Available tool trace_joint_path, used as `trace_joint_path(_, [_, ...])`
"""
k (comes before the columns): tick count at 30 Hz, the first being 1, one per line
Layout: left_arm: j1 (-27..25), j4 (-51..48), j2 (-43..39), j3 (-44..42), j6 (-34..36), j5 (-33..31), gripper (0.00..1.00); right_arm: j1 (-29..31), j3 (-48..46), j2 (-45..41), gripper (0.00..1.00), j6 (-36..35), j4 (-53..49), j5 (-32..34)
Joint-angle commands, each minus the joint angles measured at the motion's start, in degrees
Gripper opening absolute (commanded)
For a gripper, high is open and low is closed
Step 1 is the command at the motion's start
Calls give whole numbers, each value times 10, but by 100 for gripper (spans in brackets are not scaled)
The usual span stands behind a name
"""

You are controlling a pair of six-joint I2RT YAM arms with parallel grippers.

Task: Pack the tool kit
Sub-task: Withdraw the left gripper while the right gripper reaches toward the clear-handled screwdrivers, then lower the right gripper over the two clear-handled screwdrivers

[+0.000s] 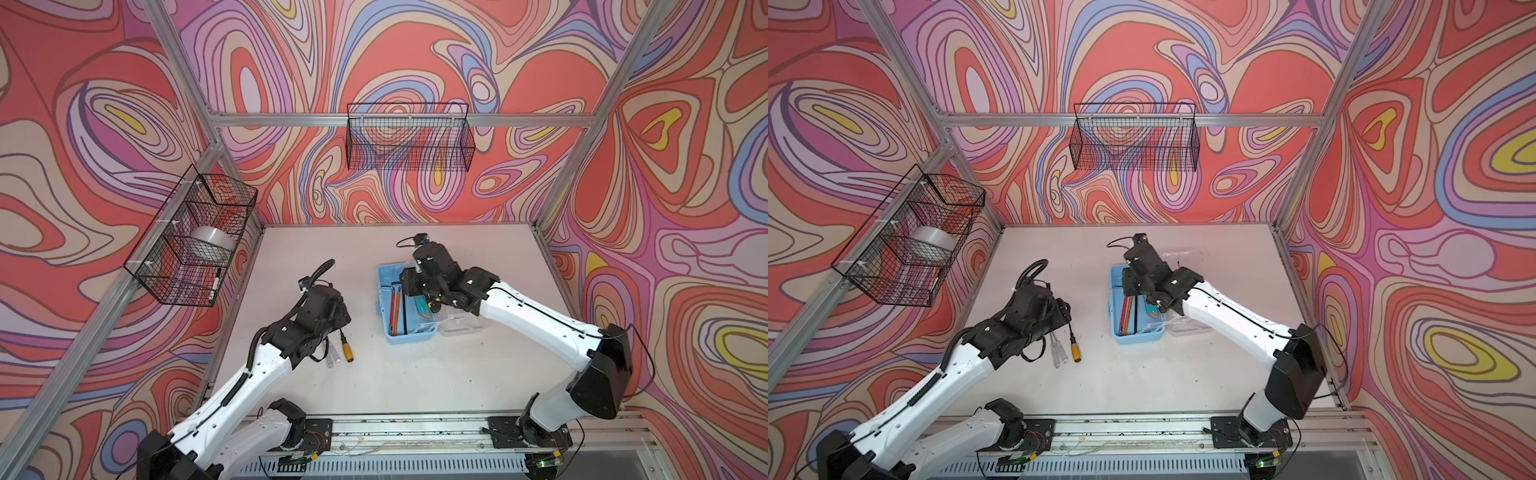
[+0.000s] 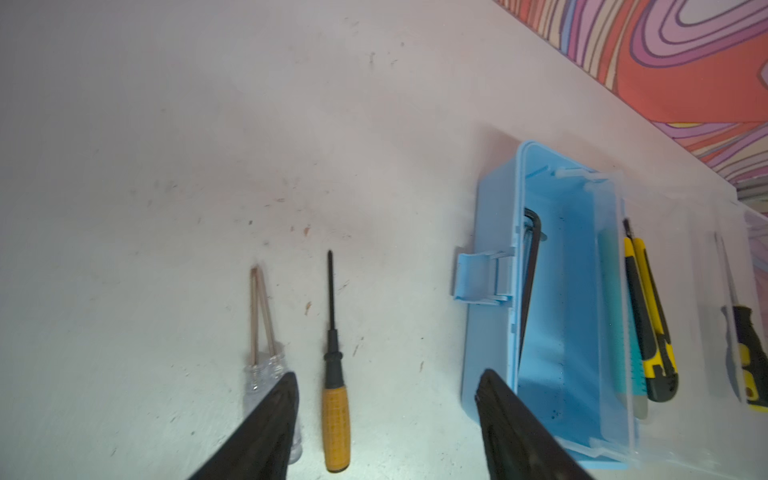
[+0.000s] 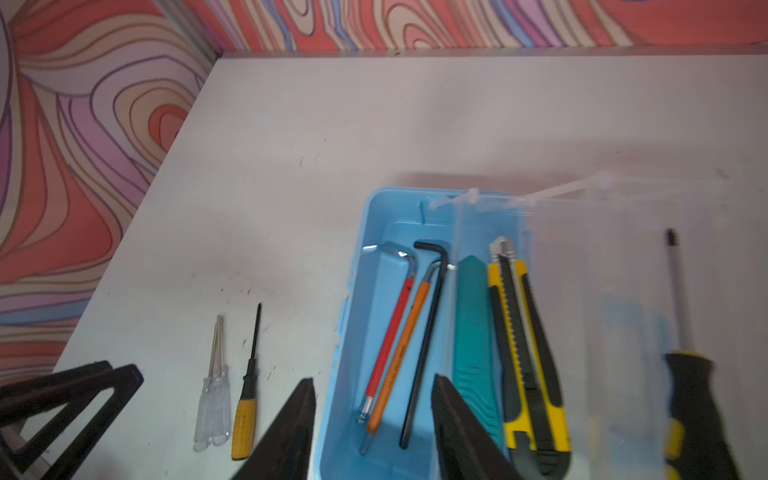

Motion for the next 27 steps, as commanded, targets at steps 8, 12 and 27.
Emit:
trace_joint_path(8, [284, -45, -134, -127, -24, 244, 69, 124, 146, 212, 42, -6, -26, -82])
trace_joint_path(12, [318, -25, -136, -162, -26, 276, 69, 149, 197, 279, 40, -9, -41, -104])
trace_joint_path(27, [372, -53, -141, -166, -12, 258, 70, 167, 288, 399, 29, -23, -85, -131])
